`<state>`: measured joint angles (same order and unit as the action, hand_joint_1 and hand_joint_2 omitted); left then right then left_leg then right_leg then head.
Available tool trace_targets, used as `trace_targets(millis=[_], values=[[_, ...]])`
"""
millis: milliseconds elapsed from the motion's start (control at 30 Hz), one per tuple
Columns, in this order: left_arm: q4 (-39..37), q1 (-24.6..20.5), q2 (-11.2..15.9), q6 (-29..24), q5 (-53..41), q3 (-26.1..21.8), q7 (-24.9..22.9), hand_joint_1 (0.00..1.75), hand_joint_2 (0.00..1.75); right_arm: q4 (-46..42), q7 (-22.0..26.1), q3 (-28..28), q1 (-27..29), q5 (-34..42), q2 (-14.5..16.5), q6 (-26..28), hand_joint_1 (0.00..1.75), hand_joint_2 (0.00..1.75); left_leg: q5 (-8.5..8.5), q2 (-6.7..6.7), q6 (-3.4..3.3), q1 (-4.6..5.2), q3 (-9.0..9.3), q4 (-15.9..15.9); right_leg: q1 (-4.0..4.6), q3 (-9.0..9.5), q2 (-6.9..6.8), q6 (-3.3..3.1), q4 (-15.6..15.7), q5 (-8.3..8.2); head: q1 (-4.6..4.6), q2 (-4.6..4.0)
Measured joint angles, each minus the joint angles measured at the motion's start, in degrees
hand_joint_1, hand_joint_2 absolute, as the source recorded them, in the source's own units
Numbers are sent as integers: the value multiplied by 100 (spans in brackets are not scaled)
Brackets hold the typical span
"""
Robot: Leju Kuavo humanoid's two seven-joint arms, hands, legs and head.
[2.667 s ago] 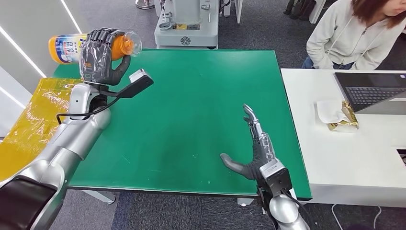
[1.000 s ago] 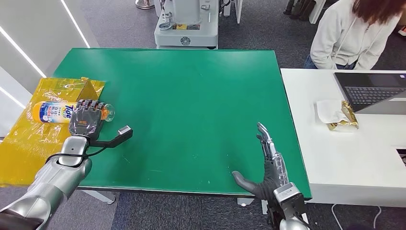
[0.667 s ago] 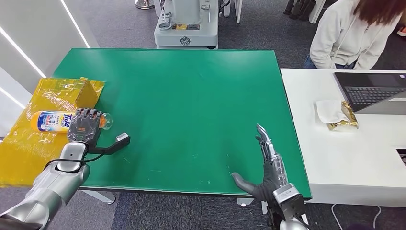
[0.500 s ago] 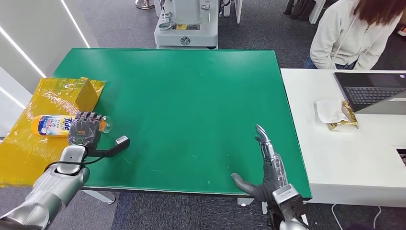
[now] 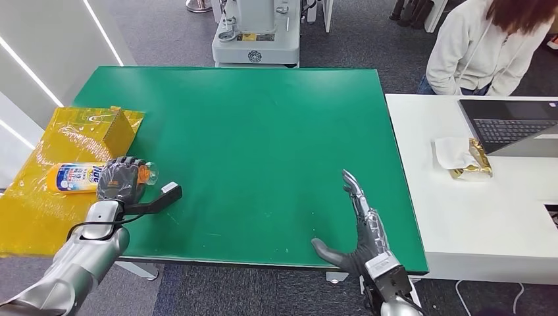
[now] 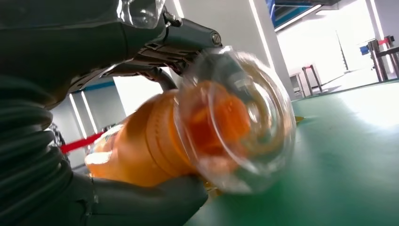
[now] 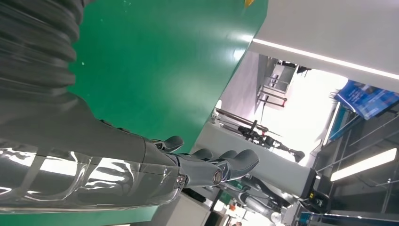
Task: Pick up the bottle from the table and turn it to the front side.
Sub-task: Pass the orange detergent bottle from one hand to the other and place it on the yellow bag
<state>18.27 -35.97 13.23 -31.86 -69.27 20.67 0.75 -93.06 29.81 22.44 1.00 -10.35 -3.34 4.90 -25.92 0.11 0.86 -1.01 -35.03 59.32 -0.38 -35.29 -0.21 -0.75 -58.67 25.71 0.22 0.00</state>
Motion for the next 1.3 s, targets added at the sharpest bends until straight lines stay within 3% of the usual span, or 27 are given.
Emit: trace_targets(millis=[267, 833, 1100, 1300], values=[[-19, 60, -155, -19, 166, -418, 127, 0, 175, 2, -61, 3, -75, -40, 13, -55, 0, 175, 0, 0, 0, 0, 0, 0, 0, 0, 0, 0, 0, 0, 0, 0], [-19, 127, -376, -151, 235, -833, 371, 0, 175, 9, -105, 2, -77, 63, 13, -151, 0, 175, 0, -1, 0, 0, 0, 0, 0, -1, 0, 0, 1, 0, 0, 0], [171, 154, -760, -668, 466, -1071, 1291, 0, 175, -14, -161, -3, -15, 71, 13, -229, 0, 175, 0, -2, 0, 1, 0, 3, -1, 2, -2, 0, 2, -1, 1, 0], [394, 212, -992, -763, 856, -1193, 1888, 0, 175, -13, -152, -9, 57, 92, 13, -204, 0, 175, 0, -3, -1, 1, 2, 3, -1, 0, -2, 0, 3, 0, -1, 0]])
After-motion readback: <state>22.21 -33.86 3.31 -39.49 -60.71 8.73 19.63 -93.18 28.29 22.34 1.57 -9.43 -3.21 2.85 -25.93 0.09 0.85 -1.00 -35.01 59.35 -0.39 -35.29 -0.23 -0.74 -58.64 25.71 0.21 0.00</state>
